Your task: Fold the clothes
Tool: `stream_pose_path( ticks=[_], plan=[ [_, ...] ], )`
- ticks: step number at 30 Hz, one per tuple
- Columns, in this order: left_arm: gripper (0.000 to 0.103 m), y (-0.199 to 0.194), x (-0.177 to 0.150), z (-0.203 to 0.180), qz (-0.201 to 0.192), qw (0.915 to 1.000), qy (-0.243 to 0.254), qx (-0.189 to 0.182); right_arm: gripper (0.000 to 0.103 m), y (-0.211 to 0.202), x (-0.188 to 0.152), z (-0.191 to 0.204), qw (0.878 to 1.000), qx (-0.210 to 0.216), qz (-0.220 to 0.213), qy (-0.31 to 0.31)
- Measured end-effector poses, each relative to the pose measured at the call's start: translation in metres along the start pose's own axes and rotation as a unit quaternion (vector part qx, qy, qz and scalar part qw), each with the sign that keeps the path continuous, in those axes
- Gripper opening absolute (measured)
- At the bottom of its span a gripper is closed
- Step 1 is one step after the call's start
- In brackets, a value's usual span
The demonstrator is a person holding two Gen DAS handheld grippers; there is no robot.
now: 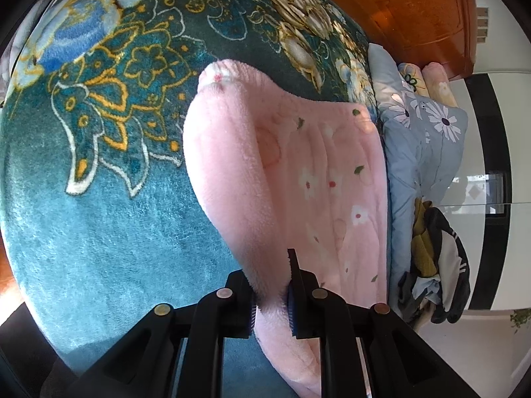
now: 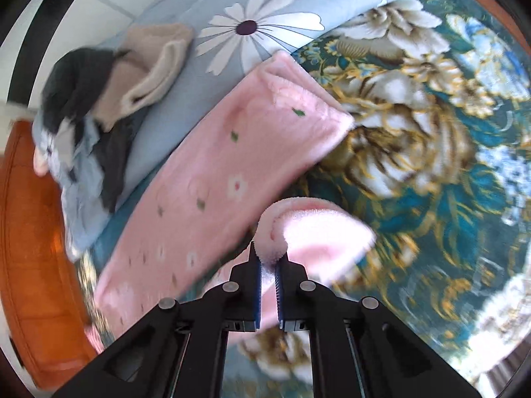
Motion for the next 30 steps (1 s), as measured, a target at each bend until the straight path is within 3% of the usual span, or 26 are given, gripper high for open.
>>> stream_pose_path(
  ticks=[2,5,9,12,16,19,30],
  plan=[
    [0.014,-0.009,0.0,-0.002,0.0,0.9999,0.011,-0.004,0.007,-0.025,-0.014,-0.004,1.0,-0.008,0.003,-0.014],
    [0.011,-0.019,0.0,0.001,-0.003,0.9996,0.028,0.003,0.007,-0.039,-0.036,-0.044,0.998,-0.057,0.005,0.026],
    [0.01,-0.02,-0.001,0.017,0.0,0.9989,0.038,0.027,0.007,-0.019,-0.077,-0.129,0.983,-0.133,0.026,0.125],
    [0.01,-0.014,-0.002,0.034,0.003,0.998,0.035,0.053,0.007,0.005,-0.105,-0.157,0.974,-0.153,0.054,0.157],
    [0.01,-0.008,-0.002,0.051,0.002,0.9968,0.026,0.076,0.007,0.025,-0.116,-0.166,0.969,-0.169,0.083,0.16],
    [0.01,-0.005,-0.003,0.052,0.002,0.9966,0.024,0.078,0.007,0.025,-0.108,-0.169,0.966,-0.17,0.076,0.178],
    [0.013,-0.007,0.011,0.044,-0.008,0.9984,-0.003,0.057,0.007,0.036,-0.103,-0.179,0.969,-0.155,0.094,0.169]
  ],
)
Point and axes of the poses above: each gripper's, at about its wrist camera, not at the fingertips, and y roughly the way its jaws point, z to its left, x to its top, the point moved 8 cm from there along y, roughly the way its jaws point, and after that the axes turned 7 degrees about x, right-handed, at the moved point
